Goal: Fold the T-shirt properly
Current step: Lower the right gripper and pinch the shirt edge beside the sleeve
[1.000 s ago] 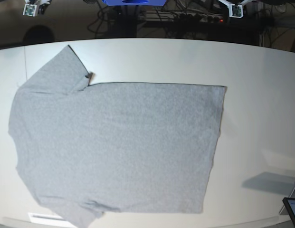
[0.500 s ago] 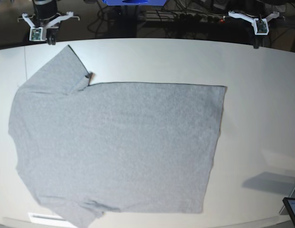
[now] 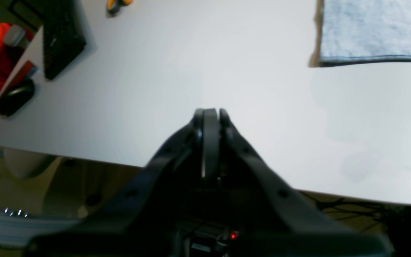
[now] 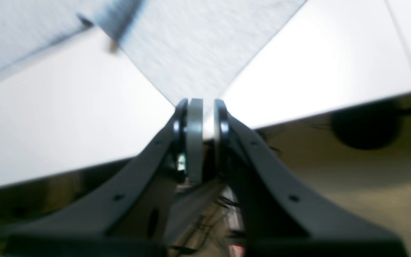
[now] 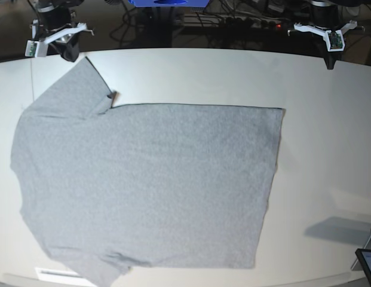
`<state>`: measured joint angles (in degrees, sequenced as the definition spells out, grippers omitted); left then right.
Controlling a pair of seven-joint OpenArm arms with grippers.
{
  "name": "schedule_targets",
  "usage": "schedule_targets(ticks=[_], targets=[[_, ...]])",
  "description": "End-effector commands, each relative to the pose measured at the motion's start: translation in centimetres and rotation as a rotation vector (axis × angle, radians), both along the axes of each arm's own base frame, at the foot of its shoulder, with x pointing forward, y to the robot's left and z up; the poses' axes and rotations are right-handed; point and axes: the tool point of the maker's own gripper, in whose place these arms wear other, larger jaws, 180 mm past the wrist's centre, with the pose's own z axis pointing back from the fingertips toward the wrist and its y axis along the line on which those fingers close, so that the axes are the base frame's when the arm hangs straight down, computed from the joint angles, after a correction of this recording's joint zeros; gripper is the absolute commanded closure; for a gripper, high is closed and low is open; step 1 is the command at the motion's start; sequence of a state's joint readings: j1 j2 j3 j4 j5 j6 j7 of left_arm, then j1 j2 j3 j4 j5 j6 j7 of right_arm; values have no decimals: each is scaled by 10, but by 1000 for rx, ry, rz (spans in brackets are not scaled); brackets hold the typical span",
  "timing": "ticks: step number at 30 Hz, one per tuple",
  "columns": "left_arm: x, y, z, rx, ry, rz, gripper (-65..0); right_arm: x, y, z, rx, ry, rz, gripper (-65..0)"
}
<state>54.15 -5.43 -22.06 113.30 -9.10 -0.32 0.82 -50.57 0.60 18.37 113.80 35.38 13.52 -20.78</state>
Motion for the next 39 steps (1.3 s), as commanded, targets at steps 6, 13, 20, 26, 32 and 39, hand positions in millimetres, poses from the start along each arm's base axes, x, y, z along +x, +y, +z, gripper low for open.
schedule_targets(ticks=[6, 13, 20, 26, 32, 39], targets=[[0, 3, 10, 24, -23, -7, 0, 7, 3, 18, 205, -31, -2, -321], [-2, 4, 6, 22, -13, -3, 0, 8, 5, 20, 277, -35, -19, -438], [-2, 4, 6, 22, -13, -3, 0, 6, 0, 3, 289, -3, -45, -438], [-2, 3, 6, 20, -13, -5, 0, 10, 3, -5, 299, 21, -29, -438], [-2, 5, 6, 23, -13, -1, 0, 11, 17, -23, 355, 84, -25, -438], [-2, 5, 6, 24, -13, -2, 0, 11, 19, -32, 372, 111, -25, -438]])
